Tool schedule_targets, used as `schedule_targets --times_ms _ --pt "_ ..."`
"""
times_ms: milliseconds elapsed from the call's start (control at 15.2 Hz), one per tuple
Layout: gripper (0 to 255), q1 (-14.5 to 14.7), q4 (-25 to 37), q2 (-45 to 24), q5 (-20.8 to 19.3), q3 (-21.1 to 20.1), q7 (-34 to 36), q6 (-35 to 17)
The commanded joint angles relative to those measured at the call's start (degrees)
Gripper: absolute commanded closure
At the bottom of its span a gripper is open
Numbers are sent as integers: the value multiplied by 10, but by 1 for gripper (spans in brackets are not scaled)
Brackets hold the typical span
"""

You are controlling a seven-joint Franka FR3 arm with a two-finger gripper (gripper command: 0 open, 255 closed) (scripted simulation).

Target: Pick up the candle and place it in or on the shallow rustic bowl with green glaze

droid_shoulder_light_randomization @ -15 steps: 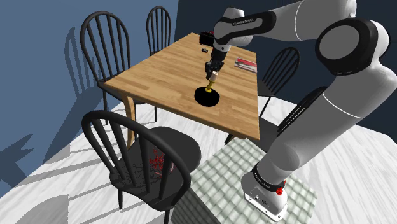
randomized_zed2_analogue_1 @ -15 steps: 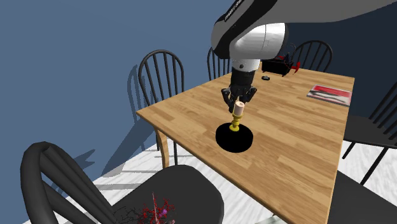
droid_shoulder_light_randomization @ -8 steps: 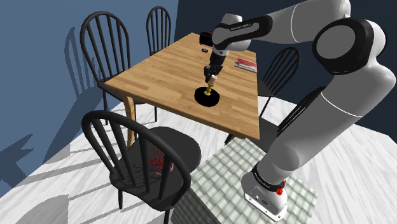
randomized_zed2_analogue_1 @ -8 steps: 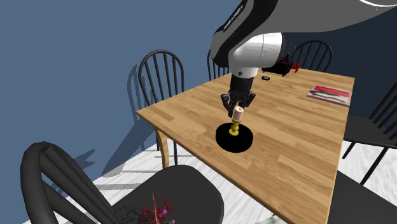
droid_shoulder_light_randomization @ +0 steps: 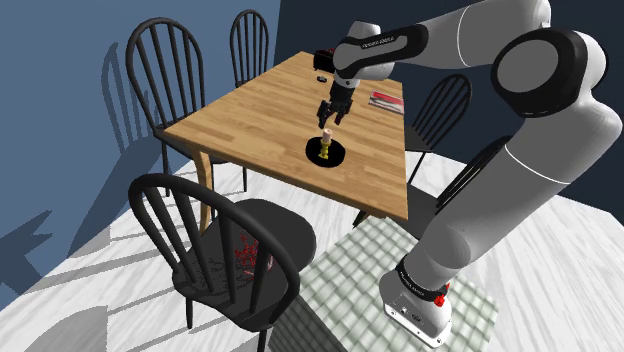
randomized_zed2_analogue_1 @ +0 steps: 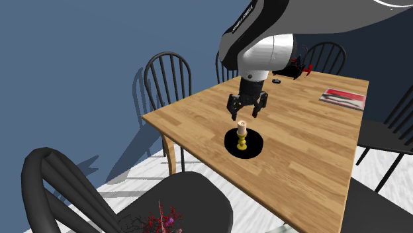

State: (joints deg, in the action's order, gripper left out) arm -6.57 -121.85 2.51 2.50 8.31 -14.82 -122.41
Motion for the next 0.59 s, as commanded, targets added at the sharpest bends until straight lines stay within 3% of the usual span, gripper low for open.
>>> schedule_targets --times_ms 0,330,528 --pt "0 0 0 0 0 0 0 0" --pt "0 -1 45 26 -6 0 4 71" --pt "0 -1 45 26 -6 0 4 71"
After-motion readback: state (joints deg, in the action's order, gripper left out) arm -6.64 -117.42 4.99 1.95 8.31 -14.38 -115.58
